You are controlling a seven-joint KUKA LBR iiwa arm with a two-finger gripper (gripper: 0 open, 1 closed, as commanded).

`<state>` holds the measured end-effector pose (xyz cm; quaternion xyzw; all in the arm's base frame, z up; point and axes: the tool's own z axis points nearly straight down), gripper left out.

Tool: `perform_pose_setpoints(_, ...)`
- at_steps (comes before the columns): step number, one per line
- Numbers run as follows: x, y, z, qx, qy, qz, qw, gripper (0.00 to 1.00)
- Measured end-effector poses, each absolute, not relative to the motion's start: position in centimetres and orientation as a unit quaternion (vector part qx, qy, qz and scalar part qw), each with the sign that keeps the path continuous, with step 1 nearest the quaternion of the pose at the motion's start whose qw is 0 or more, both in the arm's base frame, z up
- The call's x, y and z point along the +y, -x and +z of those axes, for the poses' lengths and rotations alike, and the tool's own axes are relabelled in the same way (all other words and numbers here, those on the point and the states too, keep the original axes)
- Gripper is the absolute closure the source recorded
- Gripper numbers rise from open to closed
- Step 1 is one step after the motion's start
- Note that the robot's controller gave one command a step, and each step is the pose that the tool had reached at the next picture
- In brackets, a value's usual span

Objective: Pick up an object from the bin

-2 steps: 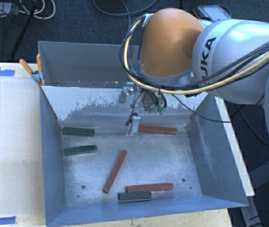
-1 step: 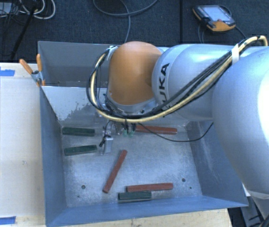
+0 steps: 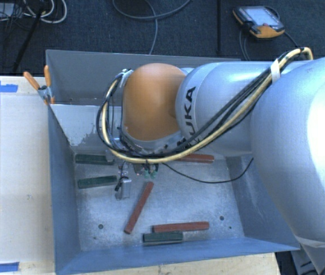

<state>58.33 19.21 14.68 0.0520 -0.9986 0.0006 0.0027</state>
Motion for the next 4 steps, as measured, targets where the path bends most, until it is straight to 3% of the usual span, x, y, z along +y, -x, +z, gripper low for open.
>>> perform_pose_setpoints(1,21.5,-60.2,12.3,-0.999,-0.043,-0.001,-0.002,0.0)
perform_pose_setpoints(2,20.9,-58.5,6.7,-0.995,-0.098,0.0,0.001,0.0)
perform_pose_setpoints(3,21.7,-59.1,7.0,-1.0,0.017,0.0,0.0,1.0)
perform_pose_setpoints(4,21.7,-59.1,7.0,-1.0,0.018,-0.001,0.0,1.0)
